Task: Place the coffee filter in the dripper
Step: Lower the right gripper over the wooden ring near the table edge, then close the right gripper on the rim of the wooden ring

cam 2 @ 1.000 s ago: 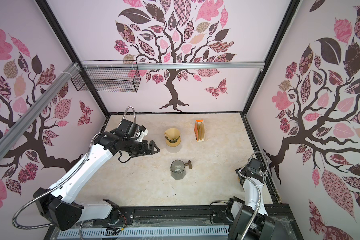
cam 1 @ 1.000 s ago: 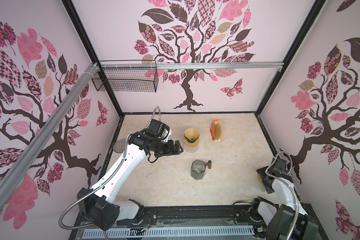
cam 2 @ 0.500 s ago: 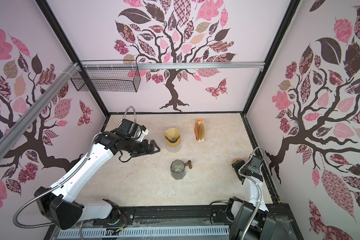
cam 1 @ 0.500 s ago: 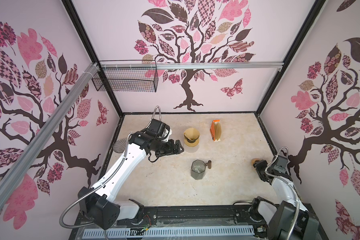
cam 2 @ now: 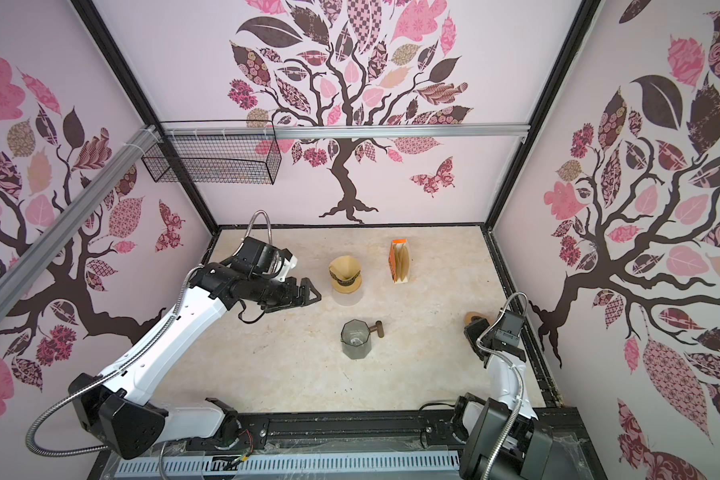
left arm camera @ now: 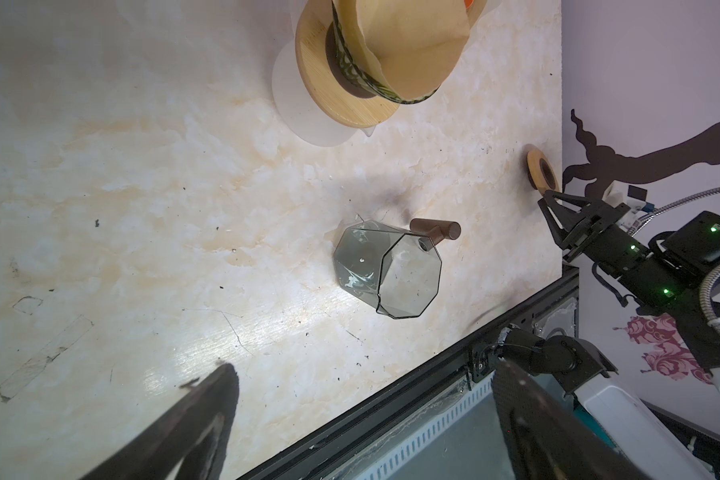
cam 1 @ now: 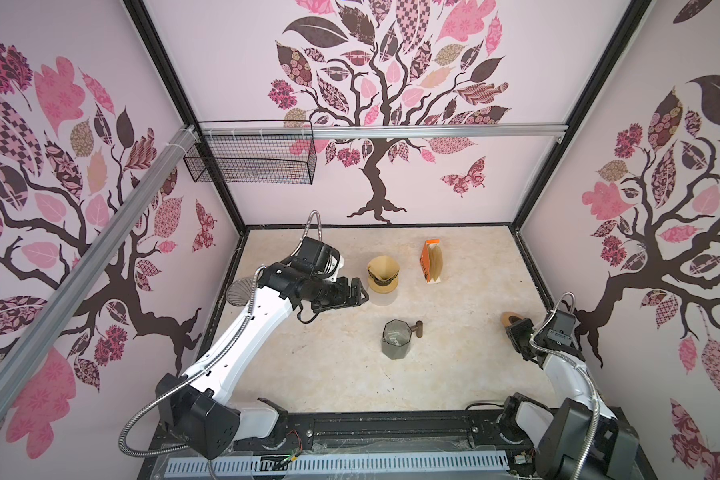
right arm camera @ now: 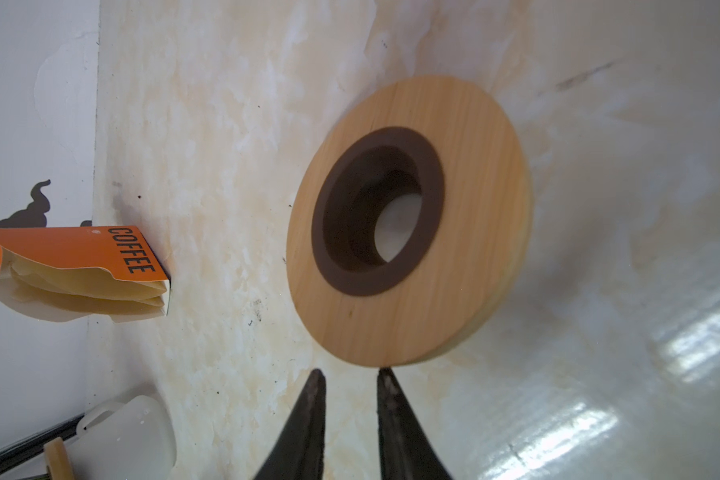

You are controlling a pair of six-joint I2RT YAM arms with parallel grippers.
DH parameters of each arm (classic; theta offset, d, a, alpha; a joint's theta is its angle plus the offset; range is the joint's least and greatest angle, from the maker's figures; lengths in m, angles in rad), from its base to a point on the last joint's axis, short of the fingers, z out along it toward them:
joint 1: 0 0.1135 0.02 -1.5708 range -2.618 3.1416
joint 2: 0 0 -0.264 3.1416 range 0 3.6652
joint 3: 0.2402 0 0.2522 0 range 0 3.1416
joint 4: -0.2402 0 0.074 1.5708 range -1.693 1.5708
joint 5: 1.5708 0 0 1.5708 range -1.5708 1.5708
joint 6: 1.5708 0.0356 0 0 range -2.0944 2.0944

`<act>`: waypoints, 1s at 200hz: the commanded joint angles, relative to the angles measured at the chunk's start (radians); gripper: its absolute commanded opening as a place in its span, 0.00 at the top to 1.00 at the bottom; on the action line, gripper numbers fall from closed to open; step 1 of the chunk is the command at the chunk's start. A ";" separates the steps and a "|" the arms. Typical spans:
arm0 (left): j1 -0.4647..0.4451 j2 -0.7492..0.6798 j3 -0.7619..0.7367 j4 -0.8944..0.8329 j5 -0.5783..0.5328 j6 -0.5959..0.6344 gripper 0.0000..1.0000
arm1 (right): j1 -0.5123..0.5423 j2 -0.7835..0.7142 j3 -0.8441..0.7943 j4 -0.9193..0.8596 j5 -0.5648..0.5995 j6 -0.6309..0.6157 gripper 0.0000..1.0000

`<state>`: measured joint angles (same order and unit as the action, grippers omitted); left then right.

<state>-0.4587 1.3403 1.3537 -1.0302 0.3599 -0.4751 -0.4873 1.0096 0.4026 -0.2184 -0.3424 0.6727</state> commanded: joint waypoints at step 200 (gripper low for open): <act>0.002 -0.029 0.017 -0.013 -0.068 0.059 0.02 | 0.001 0.002 -0.041 0.031 0.138 0.096 0.13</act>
<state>-0.4580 1.3384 1.3537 -1.0348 0.3119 -0.4393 -0.4873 1.0153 0.3840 -0.2493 -0.2302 0.7265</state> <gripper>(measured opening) 0.979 0.863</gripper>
